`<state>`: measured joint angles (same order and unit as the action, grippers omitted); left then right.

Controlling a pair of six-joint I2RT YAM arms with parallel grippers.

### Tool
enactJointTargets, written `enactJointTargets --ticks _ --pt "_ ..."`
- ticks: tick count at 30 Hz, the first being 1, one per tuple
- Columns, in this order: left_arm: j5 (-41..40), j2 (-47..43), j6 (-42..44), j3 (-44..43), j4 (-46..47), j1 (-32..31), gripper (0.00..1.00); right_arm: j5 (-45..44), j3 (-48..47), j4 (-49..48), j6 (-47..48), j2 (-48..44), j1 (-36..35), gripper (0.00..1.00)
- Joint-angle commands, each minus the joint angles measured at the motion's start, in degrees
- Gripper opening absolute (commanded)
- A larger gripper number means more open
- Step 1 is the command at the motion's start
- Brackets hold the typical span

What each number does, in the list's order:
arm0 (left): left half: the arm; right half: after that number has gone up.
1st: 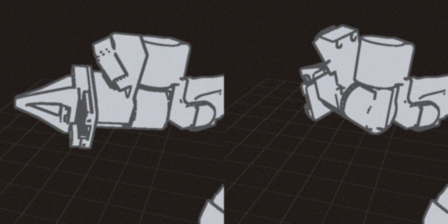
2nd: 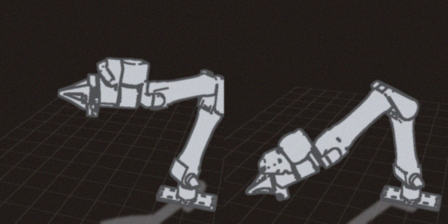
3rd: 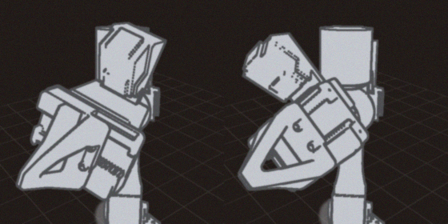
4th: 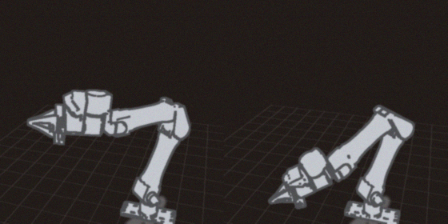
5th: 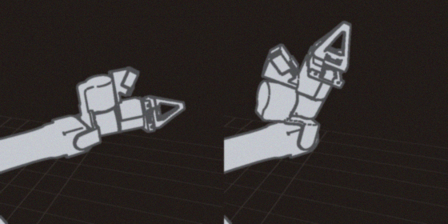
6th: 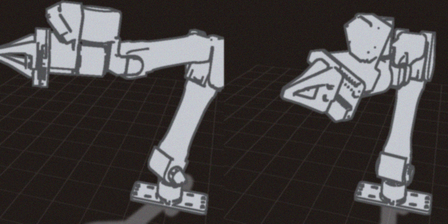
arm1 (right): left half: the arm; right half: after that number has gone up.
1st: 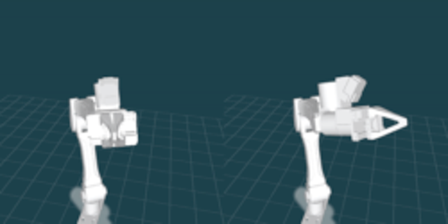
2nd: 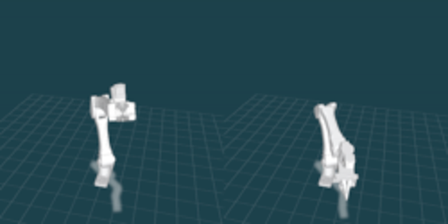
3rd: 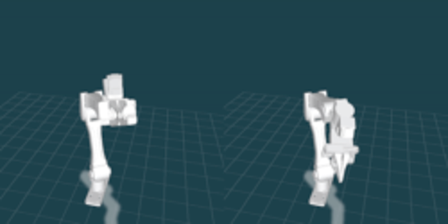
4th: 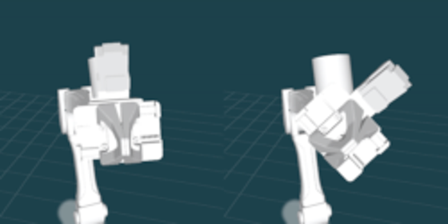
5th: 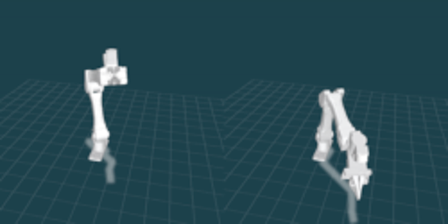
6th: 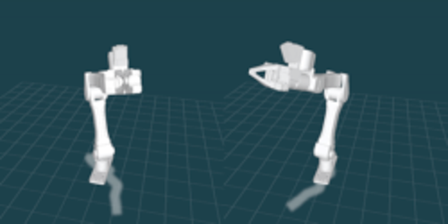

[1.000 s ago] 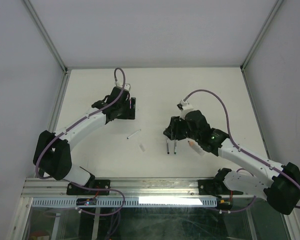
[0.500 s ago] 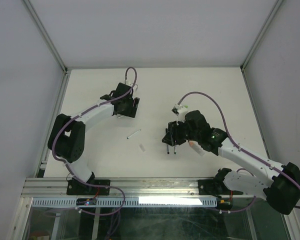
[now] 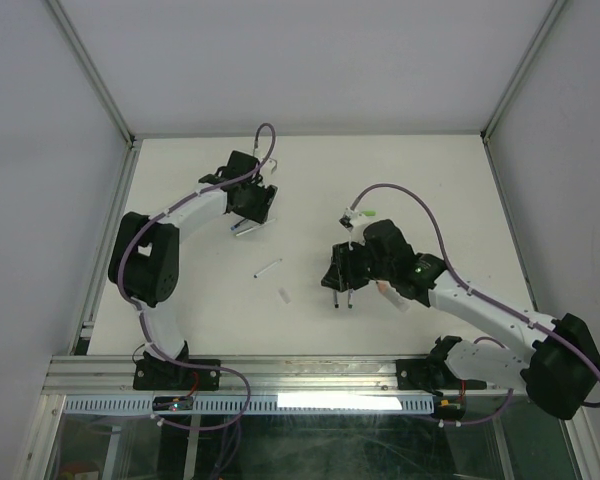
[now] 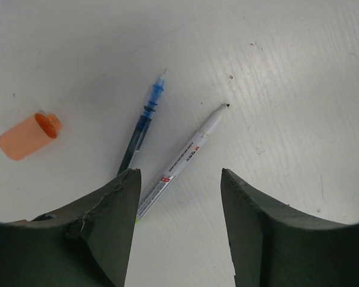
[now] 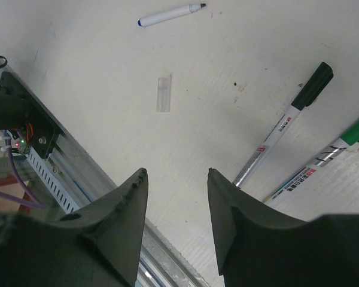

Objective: Insert the pens into the pen caps
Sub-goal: Move the pen to the center of the board.

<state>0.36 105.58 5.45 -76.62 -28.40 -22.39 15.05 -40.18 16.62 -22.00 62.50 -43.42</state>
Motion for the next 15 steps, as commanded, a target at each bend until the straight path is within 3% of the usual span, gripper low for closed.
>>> enactJointTargets --ticks 1,15 --pt "3.9 1.5 3.8 -1.8 -1.1 0.5 0.56 0.6 -3.9 -1.4 0.4 1.2 0.2 0.46" --pt "0.0 6.1 5.6 -1.8 -1.9 1.2 0.51 1.0 -4.4 -1.2 0.9 2.5 0.2 0.46"
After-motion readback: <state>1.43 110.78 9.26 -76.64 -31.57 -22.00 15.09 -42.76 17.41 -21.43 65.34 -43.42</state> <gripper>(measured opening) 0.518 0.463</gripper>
